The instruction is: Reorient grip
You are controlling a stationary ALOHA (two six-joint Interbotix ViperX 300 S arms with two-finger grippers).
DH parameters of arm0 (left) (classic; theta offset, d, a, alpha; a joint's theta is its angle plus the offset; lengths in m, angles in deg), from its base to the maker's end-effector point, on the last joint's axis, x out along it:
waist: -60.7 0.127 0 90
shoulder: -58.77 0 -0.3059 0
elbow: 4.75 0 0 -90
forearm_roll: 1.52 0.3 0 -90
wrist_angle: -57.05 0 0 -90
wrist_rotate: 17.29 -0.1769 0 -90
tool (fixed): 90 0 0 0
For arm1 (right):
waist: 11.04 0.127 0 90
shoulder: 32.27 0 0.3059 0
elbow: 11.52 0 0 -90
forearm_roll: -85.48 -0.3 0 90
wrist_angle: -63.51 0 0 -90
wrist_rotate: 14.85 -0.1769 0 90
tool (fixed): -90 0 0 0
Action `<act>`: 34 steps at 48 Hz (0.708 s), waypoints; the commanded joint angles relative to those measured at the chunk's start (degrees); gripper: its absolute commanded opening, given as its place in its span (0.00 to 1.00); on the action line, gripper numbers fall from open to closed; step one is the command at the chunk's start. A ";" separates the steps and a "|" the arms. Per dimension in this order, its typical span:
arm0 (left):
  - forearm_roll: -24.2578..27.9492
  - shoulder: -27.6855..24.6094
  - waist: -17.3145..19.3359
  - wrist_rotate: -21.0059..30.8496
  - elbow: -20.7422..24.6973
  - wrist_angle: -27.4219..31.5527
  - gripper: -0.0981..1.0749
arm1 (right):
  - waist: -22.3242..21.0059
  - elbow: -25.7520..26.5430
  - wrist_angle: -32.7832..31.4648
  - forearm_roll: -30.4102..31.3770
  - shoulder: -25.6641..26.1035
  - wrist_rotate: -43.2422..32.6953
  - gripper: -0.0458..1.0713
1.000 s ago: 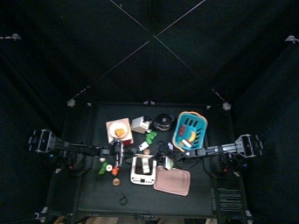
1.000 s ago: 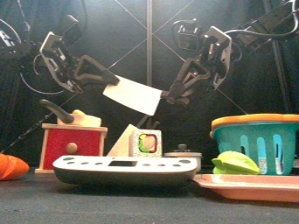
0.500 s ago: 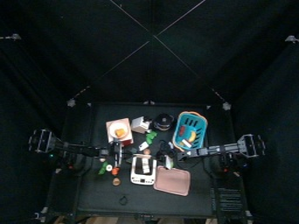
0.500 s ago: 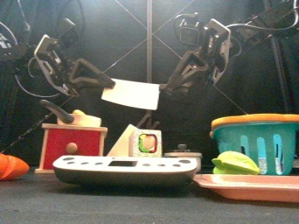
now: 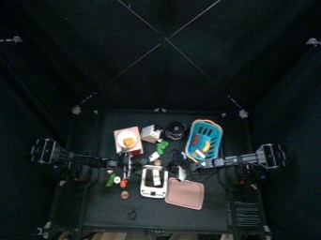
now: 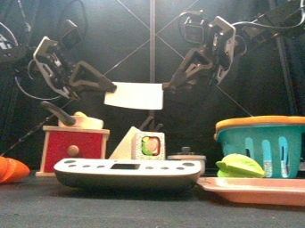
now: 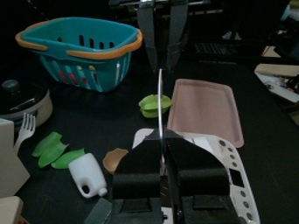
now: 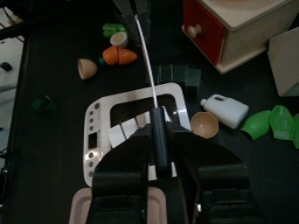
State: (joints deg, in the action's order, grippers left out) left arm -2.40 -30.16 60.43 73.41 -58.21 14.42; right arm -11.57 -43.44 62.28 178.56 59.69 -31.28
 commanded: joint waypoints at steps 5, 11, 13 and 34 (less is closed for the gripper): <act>-0.62 -0.09 -0.18 0.00 1.14 -0.09 0.34 | -0.09 1.58 0.00 0.26 2.02 0.09 0.56; -0.70 0.18 -0.18 0.00 1.05 -0.09 0.34 | -0.09 1.58 0.00 0.18 2.11 0.00 0.59; -0.79 0.18 -0.18 0.00 1.05 -0.09 0.34 | -0.09 1.58 0.00 0.18 2.29 0.00 0.61; -1.58 0.26 -0.09 -0.26 1.14 -0.09 0.34 | -1.41 1.41 4.57 -10.72 6.86 -0.70 0.89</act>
State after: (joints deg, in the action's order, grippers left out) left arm -3.81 -30.24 60.26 73.32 -58.21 14.60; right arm -12.01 -43.44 65.36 171.26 64.17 -31.46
